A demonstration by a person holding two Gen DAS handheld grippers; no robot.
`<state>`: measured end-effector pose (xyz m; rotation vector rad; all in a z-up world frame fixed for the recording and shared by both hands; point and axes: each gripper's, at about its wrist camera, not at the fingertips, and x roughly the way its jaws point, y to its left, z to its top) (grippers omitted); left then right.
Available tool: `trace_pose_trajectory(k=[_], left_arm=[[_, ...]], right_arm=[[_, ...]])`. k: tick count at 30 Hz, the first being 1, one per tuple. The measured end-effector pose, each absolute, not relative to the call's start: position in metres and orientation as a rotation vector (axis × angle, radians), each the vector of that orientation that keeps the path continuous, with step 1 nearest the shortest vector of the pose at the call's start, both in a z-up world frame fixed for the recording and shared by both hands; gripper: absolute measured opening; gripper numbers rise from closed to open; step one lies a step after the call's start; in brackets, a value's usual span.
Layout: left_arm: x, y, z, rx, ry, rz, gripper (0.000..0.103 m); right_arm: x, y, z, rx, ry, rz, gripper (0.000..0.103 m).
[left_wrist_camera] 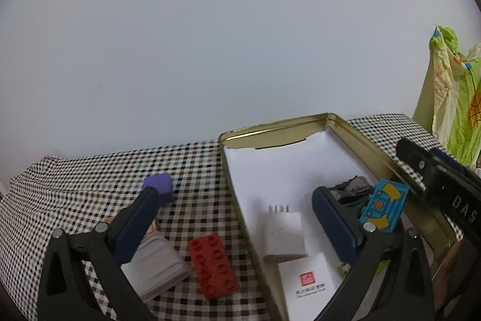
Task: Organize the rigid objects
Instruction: 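Move both open grippers back toward the remaining objects, then grasp the clear plastic box with the left gripper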
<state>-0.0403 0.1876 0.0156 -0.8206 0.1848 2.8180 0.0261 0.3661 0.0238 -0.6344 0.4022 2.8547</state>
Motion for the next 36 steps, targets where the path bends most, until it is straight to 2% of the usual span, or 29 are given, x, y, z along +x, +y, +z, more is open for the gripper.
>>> trace_pose_trajectory(k=[15, 24, 27, 31, 36], left_arm=[[-0.016, 0.126, 0.013, -0.773, 0.218, 2.802, 0.102], [0.006, 0.078, -0.002, -0.769, 0.443, 2.644, 0.102], [0.006, 0.070, -0.008, -0.797, 0.497, 2.597, 0.102], [-0.011, 0.066, -0.012, -0.869, 0.415, 2.573, 0.102], [-0.024, 0.071, -0.020, -0.945, 0.430, 2.500, 0.102]], right_arm=[[0.042, 0.351, 0.030, -0.480, 0.305, 2.764, 0.074], [0.056, 0.327, 0.034, -0.370, 0.223, 2.738, 0.074], [0.059, 0.318, 0.035, -0.381, 0.267, 2.750, 0.074], [0.060, 0.307, 0.032, -0.423, 0.355, 2.765, 0.074], [0.063, 0.294, 0.032, -0.428, 0.370, 2.780, 0.074]])
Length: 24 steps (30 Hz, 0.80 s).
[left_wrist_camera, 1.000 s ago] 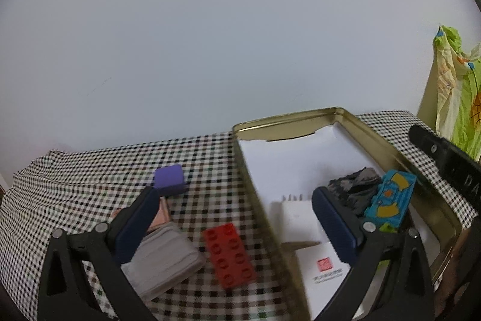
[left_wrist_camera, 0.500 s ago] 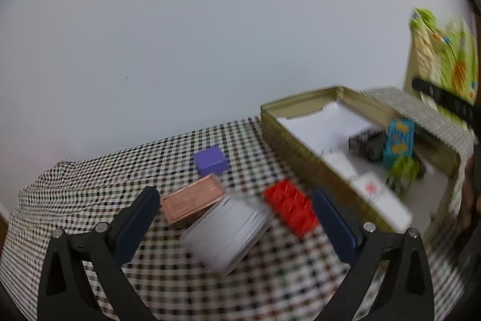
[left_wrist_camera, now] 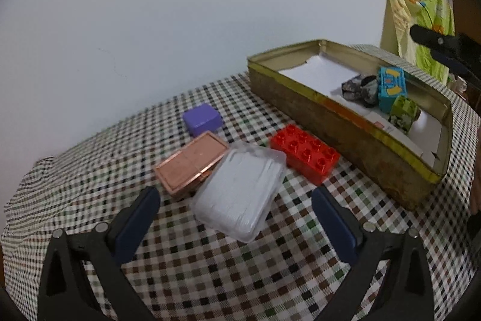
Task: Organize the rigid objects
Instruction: 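Grasp the clear plastic box with the left gripper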
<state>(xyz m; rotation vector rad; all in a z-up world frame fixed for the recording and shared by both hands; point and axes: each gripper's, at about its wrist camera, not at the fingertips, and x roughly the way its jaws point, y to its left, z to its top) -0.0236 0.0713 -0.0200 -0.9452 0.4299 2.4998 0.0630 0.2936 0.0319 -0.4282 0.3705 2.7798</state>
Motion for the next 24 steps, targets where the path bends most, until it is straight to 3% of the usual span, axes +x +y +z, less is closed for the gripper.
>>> trace_pose_trajectory(k=[5, 11, 14, 24], left_arm=[[-0.039, 0.076, -0.030, -1.035, 0.451, 2.465, 0.096], [-0.052, 0.074, -0.034, -1.082, 0.434, 2.457, 0.069], [-0.047, 0.074, -0.034, -1.082, 0.441, 2.447, 0.062], [-0.036, 0.042, -0.021, -1.094, 0.303, 2.453, 0.059]], right_arm=[[0.069, 0.286, 0.033, -0.421, 0.397, 2.795, 0.074], [0.068, 0.279, 0.032, -0.421, 0.389, 2.791, 0.074], [0.071, 0.274, 0.031, -0.417, 0.385, 2.791, 0.074], [0.081, 0.249, 0.032, -0.395, 0.365, 2.883, 0.074]])
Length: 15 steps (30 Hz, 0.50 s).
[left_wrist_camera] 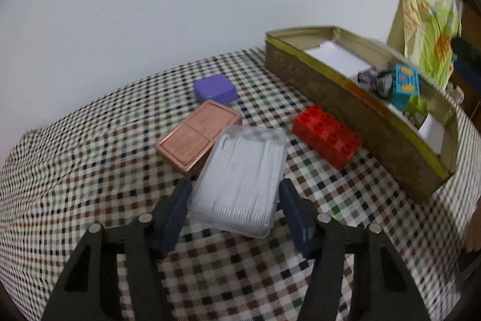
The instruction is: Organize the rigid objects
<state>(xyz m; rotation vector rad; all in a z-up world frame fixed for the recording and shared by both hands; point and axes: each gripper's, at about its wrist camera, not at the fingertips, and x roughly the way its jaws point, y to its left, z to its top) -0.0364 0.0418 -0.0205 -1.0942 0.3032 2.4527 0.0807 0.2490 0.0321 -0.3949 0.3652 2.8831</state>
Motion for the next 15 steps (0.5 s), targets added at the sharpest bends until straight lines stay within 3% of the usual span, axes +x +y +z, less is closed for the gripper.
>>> trace_pose_trajectory(k=[8, 15], left_arm=[[-0.033, 0.003, 0.012, -1.017, 0.177, 2.552, 0.058], [-0.034, -0.022, 0.015, -1.040, 0.127, 2.572, 0.058]], right_arm=[[0.077, 0.194, 0.027, -0.491, 0.242, 3.103, 0.071], [0.055, 0.173, 0.009, -0.781, 0.328, 3.164, 0.067]])
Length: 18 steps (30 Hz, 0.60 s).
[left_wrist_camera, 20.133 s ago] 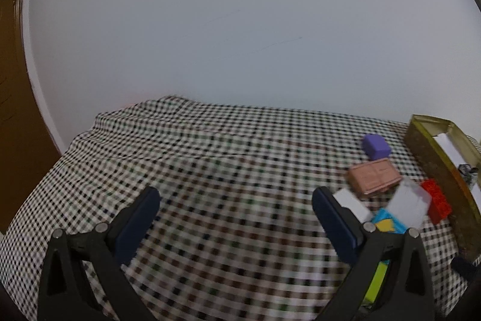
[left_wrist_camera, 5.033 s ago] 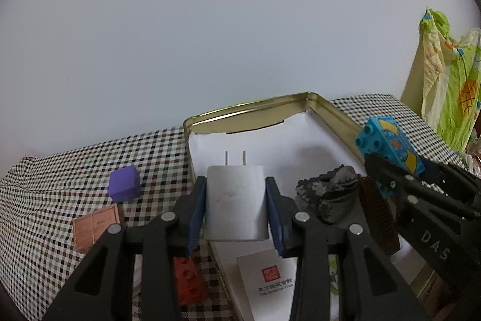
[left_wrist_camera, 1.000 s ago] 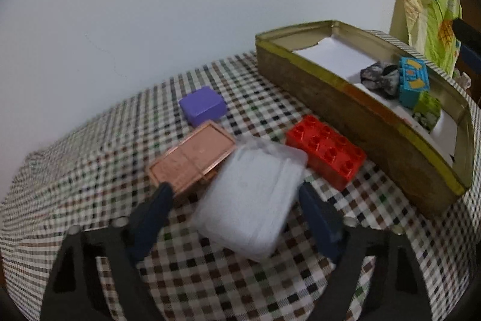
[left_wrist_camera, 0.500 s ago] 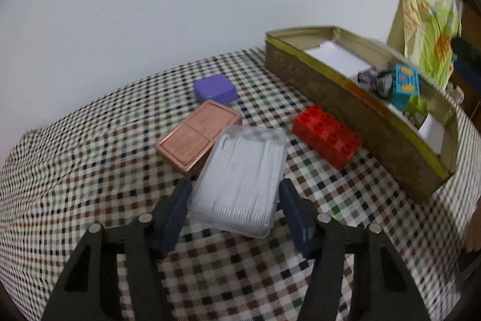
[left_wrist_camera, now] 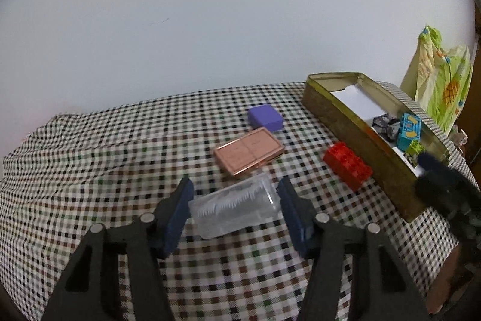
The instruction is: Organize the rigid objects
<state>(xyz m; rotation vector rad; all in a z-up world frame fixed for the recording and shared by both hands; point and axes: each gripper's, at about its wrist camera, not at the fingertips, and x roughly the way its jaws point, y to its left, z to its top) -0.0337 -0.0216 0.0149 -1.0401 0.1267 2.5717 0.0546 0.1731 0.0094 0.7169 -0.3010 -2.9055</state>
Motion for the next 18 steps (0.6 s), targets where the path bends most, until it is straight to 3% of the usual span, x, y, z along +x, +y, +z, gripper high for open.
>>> trace_pose_trajectory(k=[7, 11, 18], left_arm=[[-0.019, -0.039, 0.030, -1.024, 0.138, 2.623, 0.057], [-0.019, -0.044, 0.031, -1.039, 0.149, 2.637, 0.057], [-0.042, -0.036, 0.016, -1.132, 0.133, 2.653, 0.057]], right_arm=[[0.041, 0.161, -0.008, 0.873, -0.164, -2.941, 0.066], [0.024, 0.170, -0.020, 1.018, -0.179, -2.922, 0.065], [0.012, 0.173, -0.023, 1.024, -0.213, -2.933, 0.065]])
